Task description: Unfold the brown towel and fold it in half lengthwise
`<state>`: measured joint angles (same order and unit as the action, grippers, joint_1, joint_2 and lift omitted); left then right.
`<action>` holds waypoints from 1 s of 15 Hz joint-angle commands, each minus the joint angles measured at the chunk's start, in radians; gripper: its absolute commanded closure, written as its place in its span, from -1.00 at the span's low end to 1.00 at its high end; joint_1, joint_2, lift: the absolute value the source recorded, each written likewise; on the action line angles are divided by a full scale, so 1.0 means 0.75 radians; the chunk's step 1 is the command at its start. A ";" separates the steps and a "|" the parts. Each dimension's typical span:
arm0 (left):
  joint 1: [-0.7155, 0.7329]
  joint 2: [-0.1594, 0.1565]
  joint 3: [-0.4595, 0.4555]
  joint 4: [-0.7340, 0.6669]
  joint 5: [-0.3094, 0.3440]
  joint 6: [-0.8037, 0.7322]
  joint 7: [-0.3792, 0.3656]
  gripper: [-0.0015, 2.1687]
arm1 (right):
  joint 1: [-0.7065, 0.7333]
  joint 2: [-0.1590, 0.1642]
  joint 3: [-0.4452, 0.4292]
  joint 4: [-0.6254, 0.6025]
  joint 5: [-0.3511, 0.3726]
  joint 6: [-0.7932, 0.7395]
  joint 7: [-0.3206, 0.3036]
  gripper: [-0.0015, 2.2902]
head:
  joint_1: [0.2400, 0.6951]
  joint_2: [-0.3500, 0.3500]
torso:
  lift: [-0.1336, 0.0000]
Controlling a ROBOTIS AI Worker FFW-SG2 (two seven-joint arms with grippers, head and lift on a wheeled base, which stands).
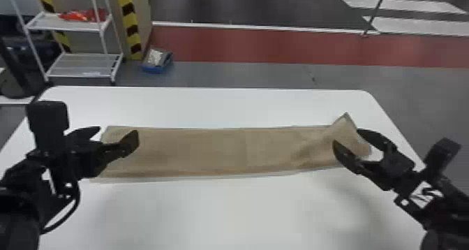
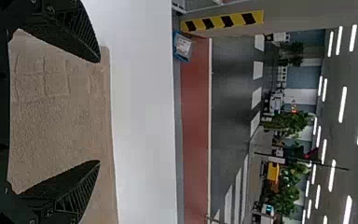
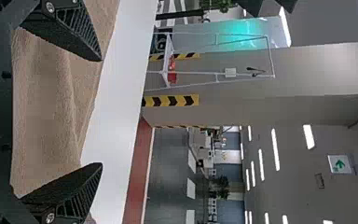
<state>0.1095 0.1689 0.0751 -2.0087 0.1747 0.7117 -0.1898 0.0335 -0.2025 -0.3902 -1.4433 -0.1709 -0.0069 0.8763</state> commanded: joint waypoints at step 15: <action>0.183 -0.015 -0.370 0.062 -0.118 -0.749 0.196 -0.88 | -0.204 -0.014 0.050 0.053 0.179 0.336 -0.532 -0.86 | 1.00 -0.54 | -0.87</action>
<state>0.2450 0.1572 -0.1901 -1.9679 0.0985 0.1496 -0.0416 -0.0599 -0.1705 -0.3233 -1.4857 -0.0634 0.2450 0.4771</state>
